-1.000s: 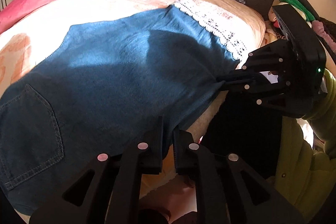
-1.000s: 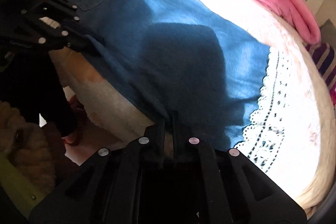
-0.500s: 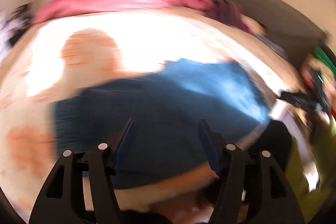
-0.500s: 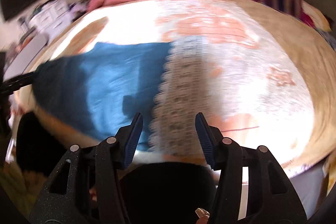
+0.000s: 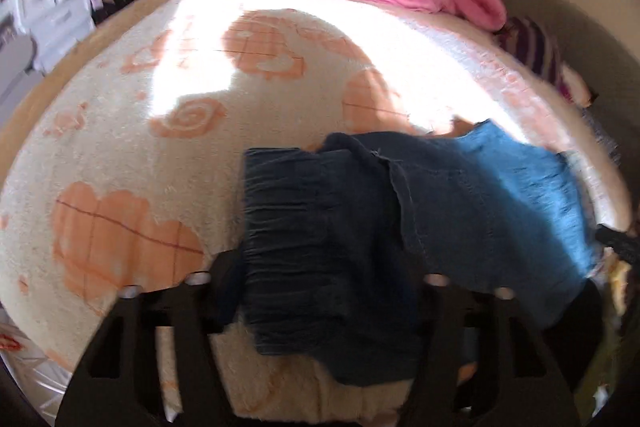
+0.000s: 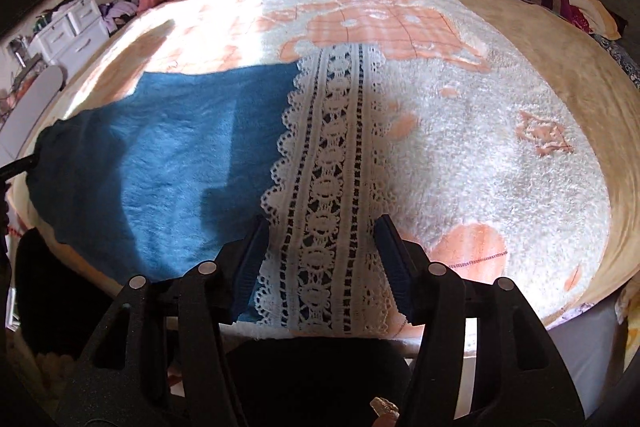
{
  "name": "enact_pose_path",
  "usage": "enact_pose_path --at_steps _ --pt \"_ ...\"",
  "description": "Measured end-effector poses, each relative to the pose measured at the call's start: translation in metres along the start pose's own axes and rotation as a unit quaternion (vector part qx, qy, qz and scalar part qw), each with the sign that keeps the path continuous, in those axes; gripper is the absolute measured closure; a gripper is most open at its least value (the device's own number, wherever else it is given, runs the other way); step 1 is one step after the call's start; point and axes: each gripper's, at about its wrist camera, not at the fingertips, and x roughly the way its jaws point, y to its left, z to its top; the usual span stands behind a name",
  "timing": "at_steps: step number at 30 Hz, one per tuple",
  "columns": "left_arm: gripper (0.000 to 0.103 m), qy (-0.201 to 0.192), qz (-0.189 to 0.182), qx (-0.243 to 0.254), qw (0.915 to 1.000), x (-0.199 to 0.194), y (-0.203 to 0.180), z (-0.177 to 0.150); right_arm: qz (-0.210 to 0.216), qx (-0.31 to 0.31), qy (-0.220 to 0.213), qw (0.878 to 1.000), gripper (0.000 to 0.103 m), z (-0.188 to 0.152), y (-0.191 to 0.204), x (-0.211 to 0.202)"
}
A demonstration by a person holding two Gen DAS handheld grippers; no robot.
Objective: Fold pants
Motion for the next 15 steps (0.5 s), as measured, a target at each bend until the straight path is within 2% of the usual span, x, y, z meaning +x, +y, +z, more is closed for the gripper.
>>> enact_pose_path --at_steps 3,6,9,11,13,15 --pt "0.06 -0.016 0.0 -0.01 0.9998 -0.007 0.008 0.005 -0.003 0.009 0.012 1.0 0.053 -0.004 -0.004 0.003" --pt "0.06 -0.022 0.031 0.011 0.9992 -0.015 0.017 0.005 0.001 0.019 0.012 1.0 0.051 -0.01 -0.008 0.003" --pt "0.057 -0.005 0.026 0.0 0.9996 -0.004 0.023 0.0 -0.001 0.017 0.011 1.0 0.05 -0.012 -0.007 0.003" --pt "0.055 -0.009 0.02 -0.008 0.9997 -0.007 0.025 -0.001 0.004 0.02 0.012 1.0 0.05 -0.012 -0.008 0.002" --pt "0.05 -0.025 0.017 -0.015 0.9994 -0.024 0.024 0.002 0.006 0.03 0.001 1.0 0.05 -0.012 -0.015 -0.01" --pt "0.049 -0.056 0.034 -0.001 0.9979 -0.047 0.017 0.007 0.008 0.05 -0.016 0.999 0.05 -0.013 -0.028 -0.025"
